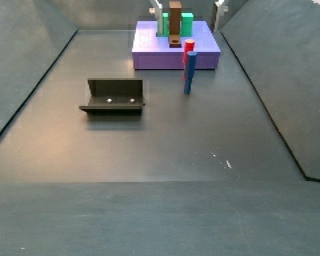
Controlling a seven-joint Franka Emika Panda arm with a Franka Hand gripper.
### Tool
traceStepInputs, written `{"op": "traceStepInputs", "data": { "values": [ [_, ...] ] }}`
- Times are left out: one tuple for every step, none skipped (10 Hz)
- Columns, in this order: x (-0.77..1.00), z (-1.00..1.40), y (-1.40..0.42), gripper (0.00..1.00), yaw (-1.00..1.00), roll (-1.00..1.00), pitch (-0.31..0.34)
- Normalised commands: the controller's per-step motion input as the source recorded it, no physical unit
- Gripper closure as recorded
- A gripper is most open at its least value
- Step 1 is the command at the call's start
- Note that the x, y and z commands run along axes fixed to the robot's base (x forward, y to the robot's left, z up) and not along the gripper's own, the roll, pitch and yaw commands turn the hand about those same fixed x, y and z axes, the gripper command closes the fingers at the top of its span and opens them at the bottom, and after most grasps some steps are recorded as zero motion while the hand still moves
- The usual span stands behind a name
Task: Pick up the blue object. Move up. Move to above the board. Insert the blue object.
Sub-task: Pick up the blue object.
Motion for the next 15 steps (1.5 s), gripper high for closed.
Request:
{"op": "traceStepInputs", "data": {
  "values": [
    [-0.15,-0.46,-0.96,0.0,0.03,0.0,-0.146],
    [-0.36,-0.43,-0.82,0.0,0.0,0.0,-0.149],
    [-0.35,-0.26,-0.41,0.0,-0.09,-0.07,-0.093],
    [-0.17,-0.26,-0.05,0.0,-0.13,-0.07,-0.07],
    [-0.19,-0.45,0.0,0.0,-0.08,0.0,-0.086],
    [-0.21,-0.39,0.02,0.0,-0.03,0.0,-0.076],
    [-0.08,-0.4,-0.03,0.0,-0.08,0.0,-0.039],
    [0.0,-0.45,-0.04,0.0,-0.13,0.0,0.0],
    [0.0,-0.28,0.0,0.0,-0.12,0.0,0.0],
    [0.14,-0.19,-0.01,0.0,-0.06,0.0,0.0],
    [0.0,-0.26,0.0,0.0,-0.07,0.01,0.0],
    [0.0,-0.25,-0.01,0.0,-0.11,0.02,0.0],
    [0.0,-0.26,-0.03,0.0,-0.16,0.02,0.0],
    [0.0,-0.3,0.0,0.0,-0.14,0.01,0.0],
    [0.0,-0.27,0.0,0.0,-0.12,0.0,0.0]
  ]
}}
